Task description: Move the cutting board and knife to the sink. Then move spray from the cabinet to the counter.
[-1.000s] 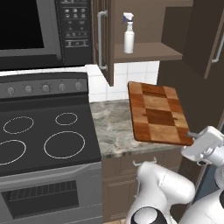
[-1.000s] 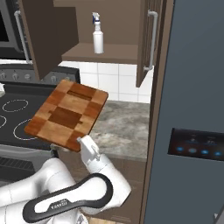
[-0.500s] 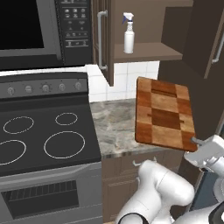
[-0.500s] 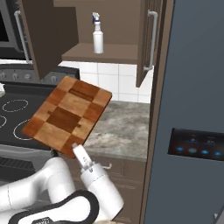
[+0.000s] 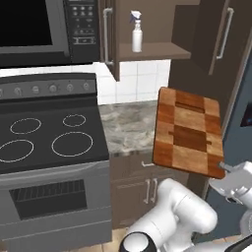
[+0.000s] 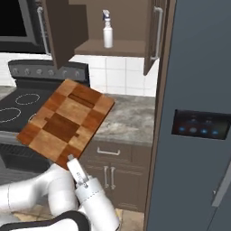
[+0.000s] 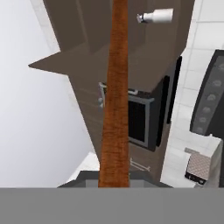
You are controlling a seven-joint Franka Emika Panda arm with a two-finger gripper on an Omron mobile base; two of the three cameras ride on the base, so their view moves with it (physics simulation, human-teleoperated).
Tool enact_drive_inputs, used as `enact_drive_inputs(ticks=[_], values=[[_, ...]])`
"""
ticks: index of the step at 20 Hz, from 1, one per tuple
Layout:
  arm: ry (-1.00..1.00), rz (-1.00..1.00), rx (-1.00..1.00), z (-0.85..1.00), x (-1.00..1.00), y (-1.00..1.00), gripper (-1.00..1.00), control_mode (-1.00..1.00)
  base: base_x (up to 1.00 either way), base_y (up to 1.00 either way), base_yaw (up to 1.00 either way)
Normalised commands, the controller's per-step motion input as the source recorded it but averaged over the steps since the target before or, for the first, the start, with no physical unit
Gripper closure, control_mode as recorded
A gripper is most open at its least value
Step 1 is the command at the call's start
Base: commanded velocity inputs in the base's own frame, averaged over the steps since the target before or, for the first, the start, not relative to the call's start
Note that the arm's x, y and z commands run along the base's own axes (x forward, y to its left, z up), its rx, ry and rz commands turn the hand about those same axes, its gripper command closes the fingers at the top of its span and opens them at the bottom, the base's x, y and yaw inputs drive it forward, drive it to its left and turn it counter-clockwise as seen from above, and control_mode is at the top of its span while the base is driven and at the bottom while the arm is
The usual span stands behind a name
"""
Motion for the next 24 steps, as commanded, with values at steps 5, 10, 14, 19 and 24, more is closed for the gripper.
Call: enact_drive_inputs(ticks=[5,10,14,19,24], values=[[0.0,0.0,0.0,0.0,0.0,0.0,1.0,1.0,-1.0,0.64,0.05],[0.0,0.0,0.0,0.0,0.0,0.0,1.0,1.0,-0.36,1.0,0.26],[0.0,0.0,0.0,0.0,0.0,0.0,1.0,1.0,0.01,1.0,0.31],[0.0,0.0,0.0,0.0,0.0,0.0,1.0,1.0,0.0,1.0,0.36],[0.0,0.0,0.0,0.0,0.0,0.0,1.0,1.0,0.0,1.0,0.47]])
